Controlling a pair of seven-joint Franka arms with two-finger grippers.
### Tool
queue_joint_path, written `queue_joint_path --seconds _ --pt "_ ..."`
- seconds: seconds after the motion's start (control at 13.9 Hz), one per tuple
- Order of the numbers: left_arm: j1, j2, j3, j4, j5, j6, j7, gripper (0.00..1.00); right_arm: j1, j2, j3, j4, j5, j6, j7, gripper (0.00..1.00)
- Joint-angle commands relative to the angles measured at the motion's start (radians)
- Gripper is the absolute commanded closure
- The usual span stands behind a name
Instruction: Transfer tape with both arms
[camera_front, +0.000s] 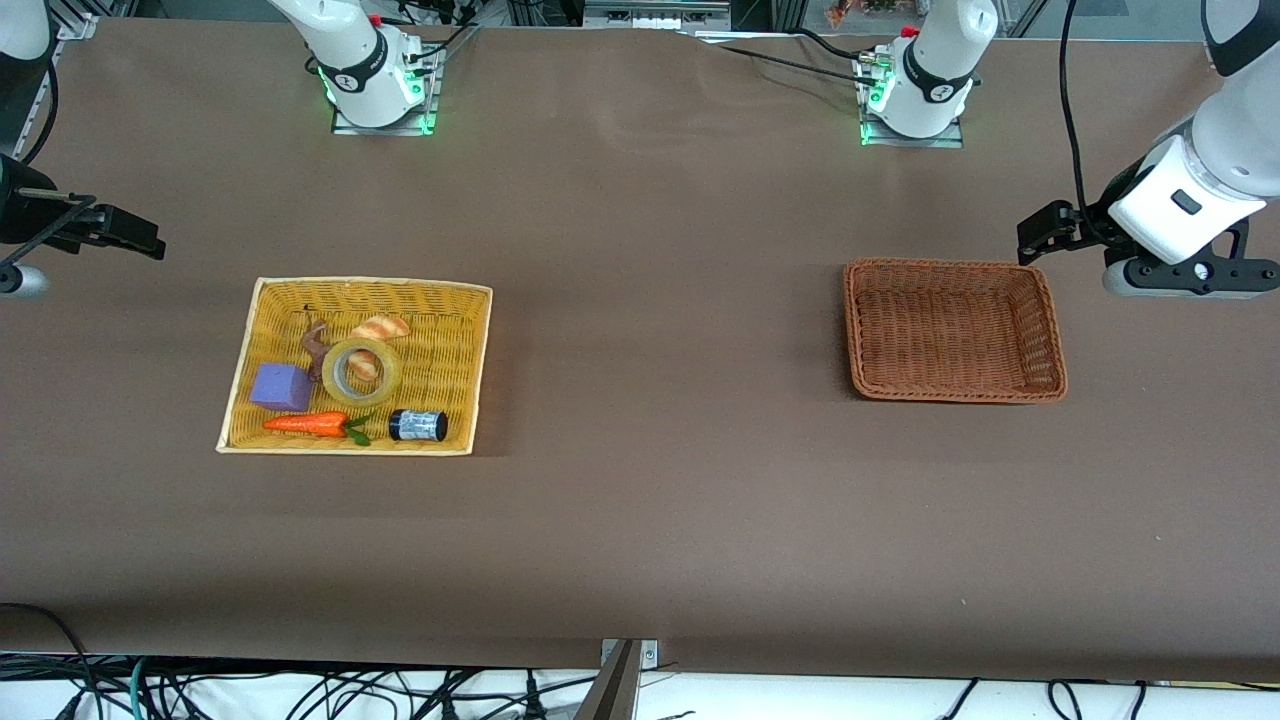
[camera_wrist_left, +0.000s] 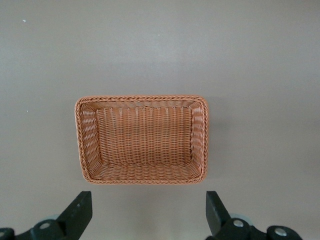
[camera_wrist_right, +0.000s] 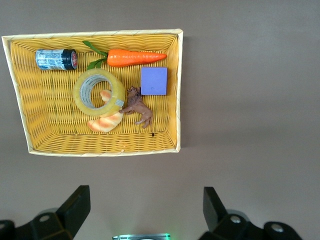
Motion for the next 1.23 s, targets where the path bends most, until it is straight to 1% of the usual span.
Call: queue_joint_path --seconds 0.0,0.5,0.79,0.94,1.01,1.15 --pt "0.0 0.009 -0.003 0.028 0.007 -0.021 0.013 0.0 -0.015 0.015 0.004 0.033 0.014 -0.026 -0.011 0.0" --pt "0.0 0.009 -0.003 0.027 0.007 -0.021 0.013 0.0 -0.013 0.017 0.006 0.036 0.022 -0.028 -0.005 0.0" --pt "0.0 0.009 -0.003 0.027 0.007 -0.021 0.013 0.0 -0.009 0.04 0.007 0.036 0.021 -0.007 -0.004 0.0" --pt "0.003 0.009 -0.003 0.027 0.007 -0.021 0.014 0.0 -0.009 0.031 0.006 0.037 0.021 -0.017 -0.013 0.0" --pt "0.003 0.009 -0.003 0.027 0.007 -0.021 0.014 0.0 -0.009 0.01 0.006 0.04 0.019 -0.06 -0.013 0.0" --pt "0.003 0.009 -0.003 0.027 0.007 -0.021 0.013 0.0 -0.009 -0.001 0.004 0.071 0.017 -0.179 -0.013 0.0"
